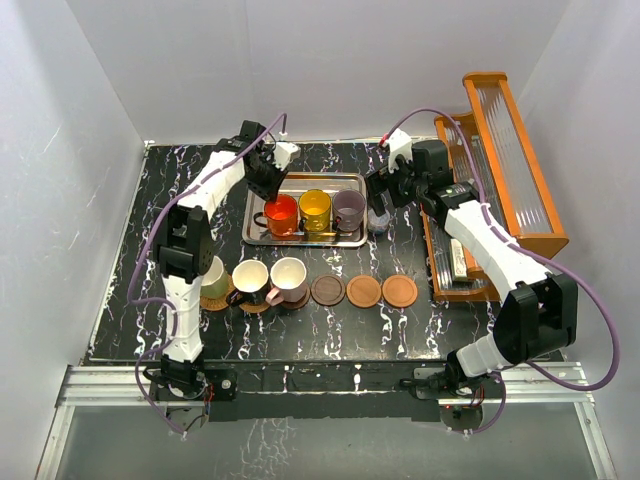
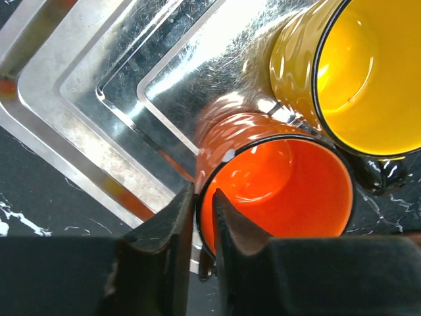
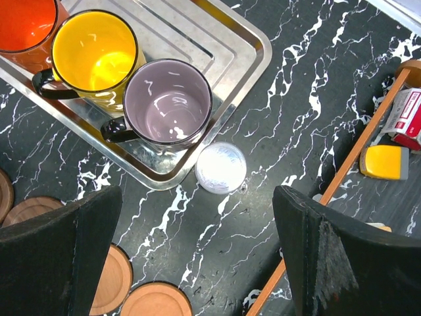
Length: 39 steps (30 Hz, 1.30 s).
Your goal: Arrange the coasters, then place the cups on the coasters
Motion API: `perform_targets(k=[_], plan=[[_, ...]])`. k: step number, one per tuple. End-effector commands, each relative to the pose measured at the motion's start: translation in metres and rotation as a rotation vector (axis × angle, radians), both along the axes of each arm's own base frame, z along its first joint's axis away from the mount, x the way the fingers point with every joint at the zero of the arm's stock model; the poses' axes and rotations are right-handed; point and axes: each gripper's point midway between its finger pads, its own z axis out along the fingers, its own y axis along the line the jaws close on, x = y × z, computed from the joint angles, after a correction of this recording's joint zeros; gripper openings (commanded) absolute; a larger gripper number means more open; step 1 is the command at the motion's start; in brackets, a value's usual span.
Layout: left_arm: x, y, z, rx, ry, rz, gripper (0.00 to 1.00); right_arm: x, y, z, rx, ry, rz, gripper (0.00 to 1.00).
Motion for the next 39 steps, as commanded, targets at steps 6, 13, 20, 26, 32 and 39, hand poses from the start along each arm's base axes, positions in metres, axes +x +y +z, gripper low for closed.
perform_targets(k=[6,13,20,26,32,39], plan=[[-0.002,0.001,0.02,-0.005,0.006,-0.025,0.0,0.004,0.001,0.026,0.021,-0.09,-0.004,0.98],[0.003,0.013,0.071,0.028,-0.113,0.026,0.0,0.003,0.001,0.03,0.025,-0.099,-0.007,0.98],[-0.005,0.015,0.121,-0.035,-0.201,0.115,0.0,0.001,0.001,0.036,0.034,-0.11,-0.009,0.98],[-0.015,0.007,0.16,-0.131,-0.246,0.163,0.0,0.001,-0.003,0.038,0.03,-0.108,-0.028,0.98],[-0.035,-0.01,0.183,-0.191,-0.26,0.188,0.0,-0.005,-0.007,0.026,0.011,-0.049,-0.045,0.98],[-0.073,-0.05,0.193,-0.183,-0.308,0.143,0.0,-0.005,-0.011,0.031,0.005,-0.035,-0.071,0.98]])
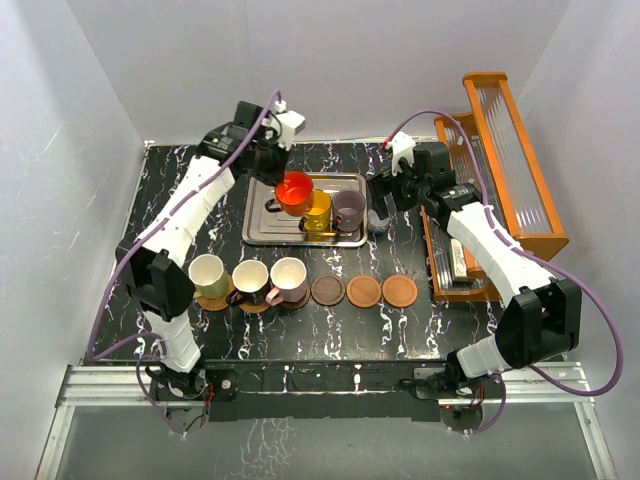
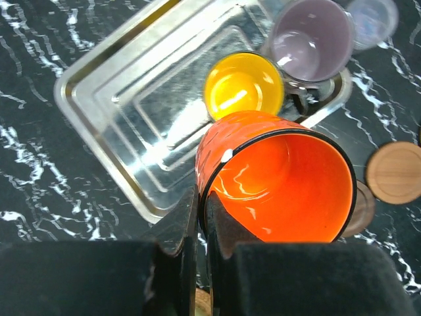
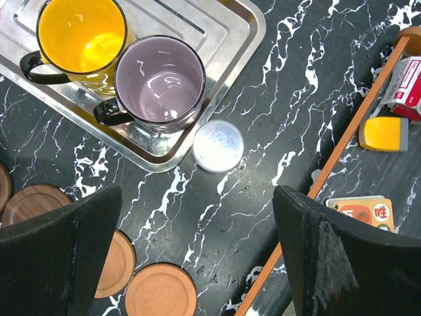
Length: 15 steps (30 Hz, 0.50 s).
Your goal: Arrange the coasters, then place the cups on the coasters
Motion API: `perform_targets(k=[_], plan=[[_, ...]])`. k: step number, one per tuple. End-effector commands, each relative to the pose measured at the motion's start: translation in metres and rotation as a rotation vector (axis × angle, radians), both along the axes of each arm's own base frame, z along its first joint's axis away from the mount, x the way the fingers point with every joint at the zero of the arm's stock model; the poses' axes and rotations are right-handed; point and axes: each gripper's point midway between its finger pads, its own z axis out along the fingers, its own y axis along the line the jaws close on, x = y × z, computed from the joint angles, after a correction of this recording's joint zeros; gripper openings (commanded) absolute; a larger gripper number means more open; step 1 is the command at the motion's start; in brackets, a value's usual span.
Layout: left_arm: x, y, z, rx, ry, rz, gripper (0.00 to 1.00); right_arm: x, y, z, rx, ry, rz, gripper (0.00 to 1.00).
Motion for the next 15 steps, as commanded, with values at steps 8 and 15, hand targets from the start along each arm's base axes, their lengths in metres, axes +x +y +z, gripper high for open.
perform_targets(k=[8,15], plan=[[-0.05,-0.067,0.038,-0.109,-0.076,-0.06,0.0,-0.002,-0.017,0.066,0.017,-0.13,-0.094,0.98],[-0.045,-0.083,0.034,-0.14,-0.096,-0.069,0.0,-0.015,-0.024,0.081,0.053,-0.146,-0.09,0.98]])
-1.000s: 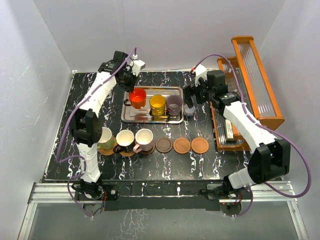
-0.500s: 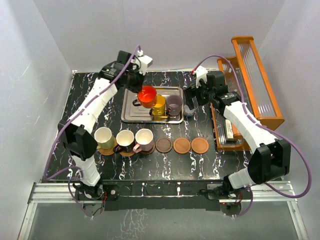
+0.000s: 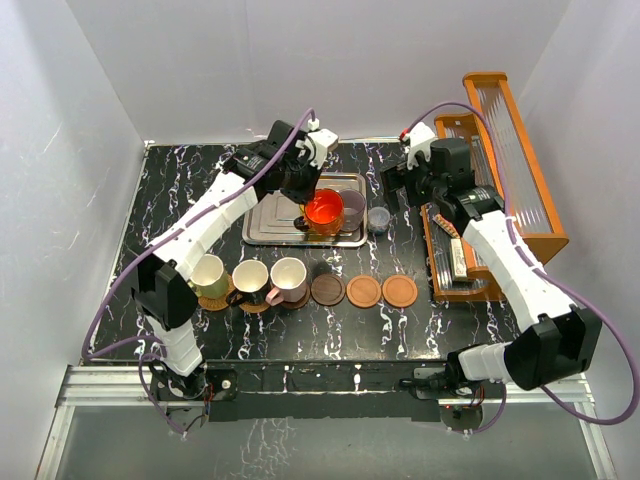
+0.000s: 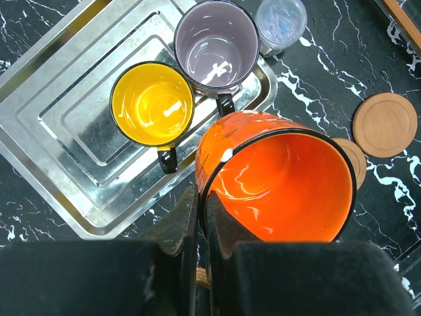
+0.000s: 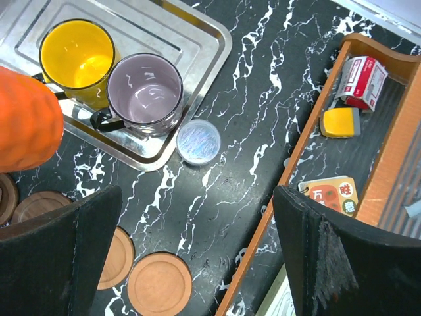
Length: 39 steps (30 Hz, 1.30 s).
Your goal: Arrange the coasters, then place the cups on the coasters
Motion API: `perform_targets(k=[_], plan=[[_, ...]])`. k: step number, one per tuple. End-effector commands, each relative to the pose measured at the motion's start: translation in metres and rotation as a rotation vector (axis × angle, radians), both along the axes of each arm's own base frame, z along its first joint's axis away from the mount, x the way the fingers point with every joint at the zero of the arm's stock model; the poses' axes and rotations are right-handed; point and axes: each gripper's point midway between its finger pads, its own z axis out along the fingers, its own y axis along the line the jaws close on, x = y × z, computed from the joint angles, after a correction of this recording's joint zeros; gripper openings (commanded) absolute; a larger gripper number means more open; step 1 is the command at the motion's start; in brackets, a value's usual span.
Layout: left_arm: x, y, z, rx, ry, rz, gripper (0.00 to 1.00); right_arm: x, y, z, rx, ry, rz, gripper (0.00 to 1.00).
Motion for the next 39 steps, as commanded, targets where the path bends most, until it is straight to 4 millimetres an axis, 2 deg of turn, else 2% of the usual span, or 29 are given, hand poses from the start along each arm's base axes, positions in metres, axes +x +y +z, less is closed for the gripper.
perform_targets(k=[1,8,14,20,25,27,30,33,39], plan=[[0.008,-0.009,0.045,-0.113,-0.121,0.024,0.0,-0.001,-0.002,0.044,0.051,-0.101,0.002,0.97],[0.025,-0.017,0.052,-0.13,-0.158,0.042,0.0,0.0,0.016,0.072,0.112,-0.136,0.081,0.91],[0.032,-0.022,0.052,-0.139,-0.164,0.065,0.0,0.002,0.033,0.098,0.176,-0.151,0.135,0.87],[0.031,-0.029,0.053,-0.162,-0.158,0.081,0.0,0.005,0.047,0.097,0.206,-0.128,0.167,0.84],[0.012,-0.036,0.039,-0.16,-0.099,0.073,0.0,0.011,0.032,0.1,0.172,-0.163,0.082,0.84],[0.001,-0.04,0.029,-0.159,-0.06,0.064,0.0,0.009,0.03,0.095,0.168,-0.152,0.079,0.84],[-0.009,-0.046,0.015,-0.15,-0.023,0.063,0.0,-0.003,0.039,0.081,0.181,-0.103,0.146,0.82],[-0.007,-0.047,0.009,-0.151,-0.035,0.079,0.0,-0.013,0.041,0.063,0.184,-0.063,0.17,0.8],[0.003,-0.052,0.015,-0.174,-0.085,0.1,0.0,-0.02,0.047,0.031,0.215,0.025,0.178,0.72]])
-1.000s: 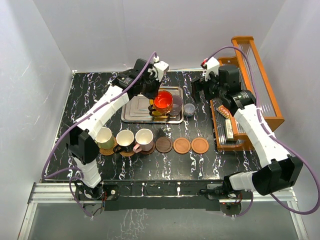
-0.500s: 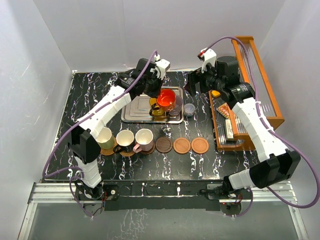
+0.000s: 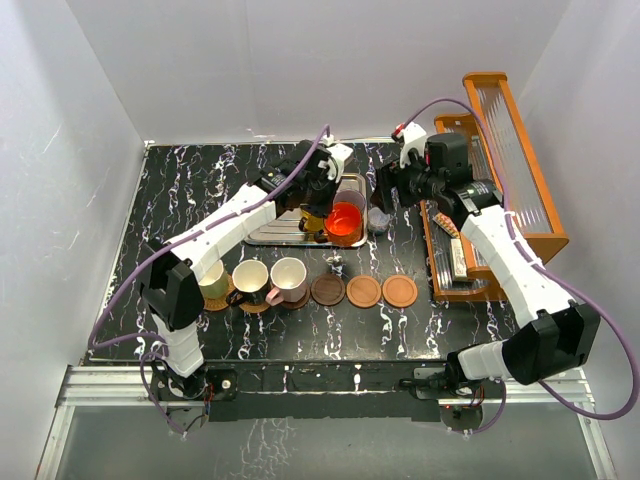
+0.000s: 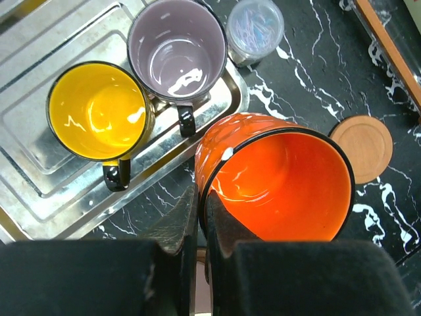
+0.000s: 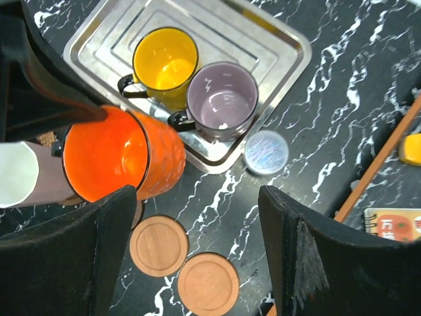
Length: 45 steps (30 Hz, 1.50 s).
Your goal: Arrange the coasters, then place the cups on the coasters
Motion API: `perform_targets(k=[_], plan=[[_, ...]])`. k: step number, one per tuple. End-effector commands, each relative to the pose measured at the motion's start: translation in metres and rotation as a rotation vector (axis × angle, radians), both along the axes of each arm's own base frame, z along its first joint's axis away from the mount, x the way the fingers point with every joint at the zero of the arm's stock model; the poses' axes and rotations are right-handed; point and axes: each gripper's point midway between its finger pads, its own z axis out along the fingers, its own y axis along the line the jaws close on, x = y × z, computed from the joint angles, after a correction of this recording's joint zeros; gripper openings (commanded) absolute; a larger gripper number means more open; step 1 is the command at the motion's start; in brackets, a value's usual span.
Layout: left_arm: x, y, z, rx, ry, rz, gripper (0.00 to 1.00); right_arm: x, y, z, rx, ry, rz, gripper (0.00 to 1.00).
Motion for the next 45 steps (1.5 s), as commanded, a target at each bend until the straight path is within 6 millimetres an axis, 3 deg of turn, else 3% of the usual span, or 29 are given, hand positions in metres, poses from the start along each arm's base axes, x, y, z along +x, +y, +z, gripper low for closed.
perform_targets(k=[1,7,26,37,43,45], plan=[[0.019,-0.011,0.054,-0.127,-0.141,0.043,0.0,-0.004,0.011,0.002,0.066,-0.002,0.032,0.72],[0.025,-0.016,0.055,-0.148,-0.15,0.06,0.0,0.0,0.017,-0.023,0.098,0.061,0.021,0.72],[0.026,-0.026,0.056,-0.121,-0.199,0.082,0.0,0.022,0.044,-0.045,0.078,0.125,-0.01,0.59],[0.024,-0.027,0.056,-0.114,-0.21,0.075,0.0,0.039,0.028,-0.05,0.022,0.113,-0.129,0.26],[0.005,-0.042,0.057,-0.175,-0.166,-0.042,0.0,0.04,0.021,-0.046,0.006,0.091,-0.156,0.03],[-0.003,-0.046,0.059,-0.197,-0.152,-0.085,0.0,0.039,0.019,-0.046,0.001,0.085,-0.161,0.0]])
